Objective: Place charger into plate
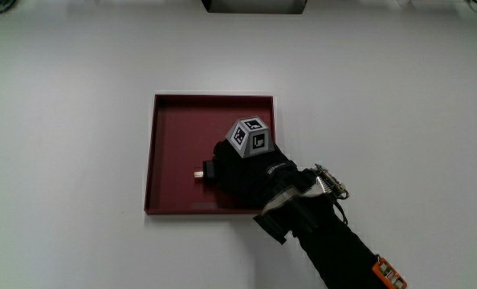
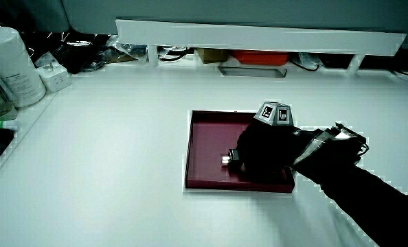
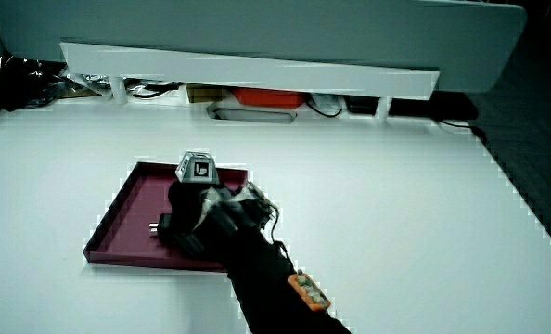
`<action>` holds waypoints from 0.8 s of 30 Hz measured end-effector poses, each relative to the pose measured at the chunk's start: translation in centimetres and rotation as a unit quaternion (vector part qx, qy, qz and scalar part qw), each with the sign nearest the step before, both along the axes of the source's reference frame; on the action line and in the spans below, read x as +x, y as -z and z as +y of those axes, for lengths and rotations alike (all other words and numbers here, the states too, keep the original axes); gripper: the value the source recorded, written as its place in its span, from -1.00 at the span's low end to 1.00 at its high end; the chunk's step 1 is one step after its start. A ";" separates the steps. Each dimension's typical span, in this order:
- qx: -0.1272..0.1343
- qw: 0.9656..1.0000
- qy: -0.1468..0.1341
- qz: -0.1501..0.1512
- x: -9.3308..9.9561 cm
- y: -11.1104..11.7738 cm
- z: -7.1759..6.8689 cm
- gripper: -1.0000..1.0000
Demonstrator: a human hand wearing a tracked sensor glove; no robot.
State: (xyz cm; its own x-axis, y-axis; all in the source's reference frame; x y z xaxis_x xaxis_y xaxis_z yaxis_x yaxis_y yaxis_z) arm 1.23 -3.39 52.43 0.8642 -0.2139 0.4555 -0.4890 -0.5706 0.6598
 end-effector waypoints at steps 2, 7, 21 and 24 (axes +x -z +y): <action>-0.003 1.000 0.003 -0.003 -0.1 0.1 0.0 0.00; -0.003 1.000 -0.004 -0.002 0.1 -0.3 0.1 0.00; -0.042 0.997 -0.015 -0.067 2.3 1.3 -0.5 -0.76; -0.081 0.989 -0.014 -0.120 3.5 0.7 -1.0 -0.94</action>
